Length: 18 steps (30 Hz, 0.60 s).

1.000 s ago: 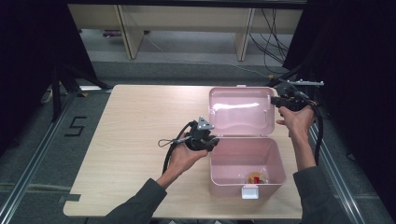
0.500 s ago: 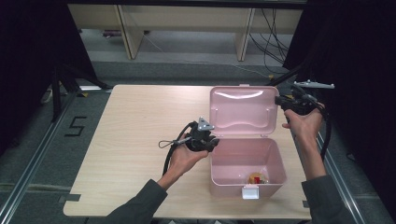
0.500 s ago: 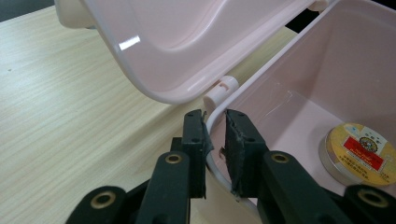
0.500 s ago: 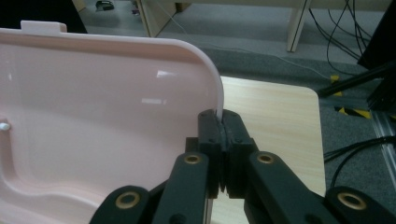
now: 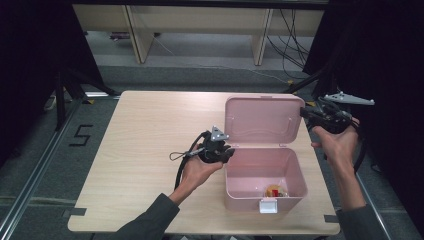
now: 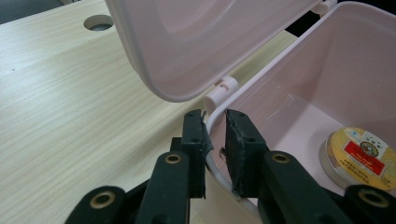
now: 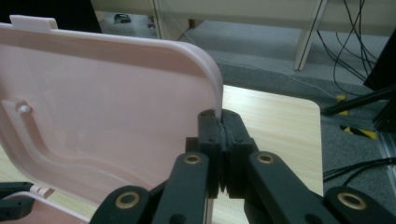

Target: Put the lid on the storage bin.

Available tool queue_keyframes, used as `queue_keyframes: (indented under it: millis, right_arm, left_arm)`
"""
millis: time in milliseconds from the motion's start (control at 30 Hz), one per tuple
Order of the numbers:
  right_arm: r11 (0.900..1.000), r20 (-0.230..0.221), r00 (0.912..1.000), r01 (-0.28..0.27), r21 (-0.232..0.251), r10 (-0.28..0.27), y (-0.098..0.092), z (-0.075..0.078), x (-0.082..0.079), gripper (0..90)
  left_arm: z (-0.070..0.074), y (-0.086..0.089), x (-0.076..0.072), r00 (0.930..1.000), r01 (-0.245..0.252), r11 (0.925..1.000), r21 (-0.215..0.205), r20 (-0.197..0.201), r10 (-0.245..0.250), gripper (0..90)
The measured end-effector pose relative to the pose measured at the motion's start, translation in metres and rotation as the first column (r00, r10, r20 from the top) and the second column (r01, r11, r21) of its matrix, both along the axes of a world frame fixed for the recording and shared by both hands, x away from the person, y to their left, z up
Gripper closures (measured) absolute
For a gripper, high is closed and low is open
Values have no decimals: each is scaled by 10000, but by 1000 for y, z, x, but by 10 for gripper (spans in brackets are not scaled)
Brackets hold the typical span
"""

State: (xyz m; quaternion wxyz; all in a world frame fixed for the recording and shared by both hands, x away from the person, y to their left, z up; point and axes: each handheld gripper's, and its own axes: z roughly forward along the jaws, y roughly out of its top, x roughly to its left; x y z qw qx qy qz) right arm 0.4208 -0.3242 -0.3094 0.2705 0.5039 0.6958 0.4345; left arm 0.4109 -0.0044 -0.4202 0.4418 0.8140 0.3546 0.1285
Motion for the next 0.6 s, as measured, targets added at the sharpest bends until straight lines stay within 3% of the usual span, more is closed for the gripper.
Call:
queue_keyframes:
  millis: [67,200,300,400,600]
  right_arm:
    - [9998,37,10000,5,190,-5,0,-1,-4,887]
    - [9998,452,9989,-129,-168,136,-1,-1,-16,887]
    - [9999,347,9993,-143,50,141,-1,-1,-21,887]
    - [9994,600,9980,-191,-279,208,-2,-2,-28,886]
    - [9987,896,9951,-397,-324,424,-4,-5,-49,883]
  left_arm:
    - [0,0,0,10000,-6,10000,10,4,6,775]
    - [-1,0,0,10000,-47,9999,-100,-19,47,773]
    - [-1,0,-1,10000,-60,9999,-105,-2,60,773]
    - [-1,0,-1,9999,-102,9999,-69,59,102,771]
    - [-2,1,-1,9999,-134,9998,-170,21,134,767]
